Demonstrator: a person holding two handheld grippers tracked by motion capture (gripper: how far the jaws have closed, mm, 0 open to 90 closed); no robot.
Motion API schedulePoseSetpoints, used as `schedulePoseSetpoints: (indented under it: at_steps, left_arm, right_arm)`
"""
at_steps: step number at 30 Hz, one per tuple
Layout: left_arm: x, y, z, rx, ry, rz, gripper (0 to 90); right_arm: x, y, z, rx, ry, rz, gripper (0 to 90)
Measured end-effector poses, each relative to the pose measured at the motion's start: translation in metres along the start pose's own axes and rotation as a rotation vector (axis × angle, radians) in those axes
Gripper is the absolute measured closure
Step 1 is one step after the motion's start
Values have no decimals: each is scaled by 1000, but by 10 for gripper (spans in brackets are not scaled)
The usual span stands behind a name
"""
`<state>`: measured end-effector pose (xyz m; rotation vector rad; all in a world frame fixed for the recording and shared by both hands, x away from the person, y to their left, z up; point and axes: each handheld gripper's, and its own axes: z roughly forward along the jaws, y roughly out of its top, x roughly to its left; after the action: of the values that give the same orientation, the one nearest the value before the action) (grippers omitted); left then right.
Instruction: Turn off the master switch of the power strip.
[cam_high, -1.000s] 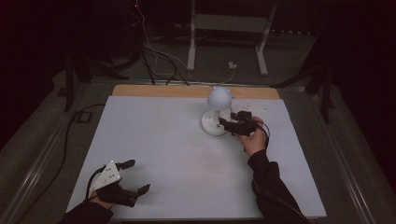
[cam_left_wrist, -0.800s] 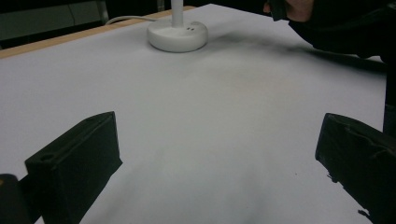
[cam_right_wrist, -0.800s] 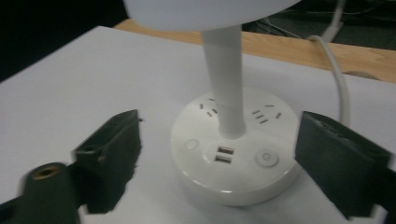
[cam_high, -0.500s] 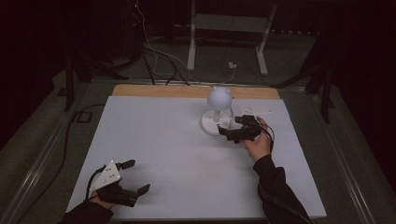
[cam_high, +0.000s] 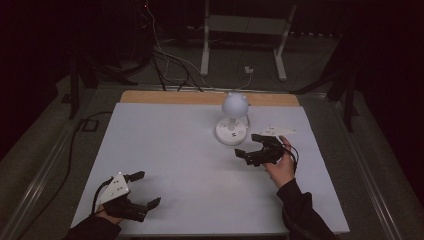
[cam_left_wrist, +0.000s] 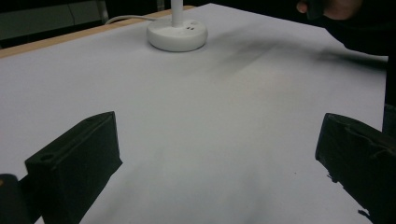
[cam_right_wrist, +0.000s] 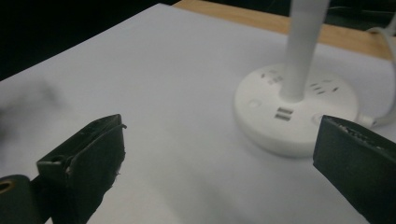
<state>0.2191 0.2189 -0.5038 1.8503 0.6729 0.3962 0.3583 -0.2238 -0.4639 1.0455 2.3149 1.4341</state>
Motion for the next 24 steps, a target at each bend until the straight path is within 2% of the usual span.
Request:
schedulePoseSetpoints:
  at_steps: [5, 15, 24]
  left_arm:
    - [0, 0, 0, 2, -1, 2, 4]
    - [-1, 1, -1, 0, -3, 7, 4]
    - [-1, 1, 0, 3, -3, 11, 4]
  right_arm:
    - [8, -11, -6, 32, 29, -14, 19]
    - [19, -41, -21, 80, 16, -57, 19]
    - [25, -61, -42, 86, 9, -89, 19]
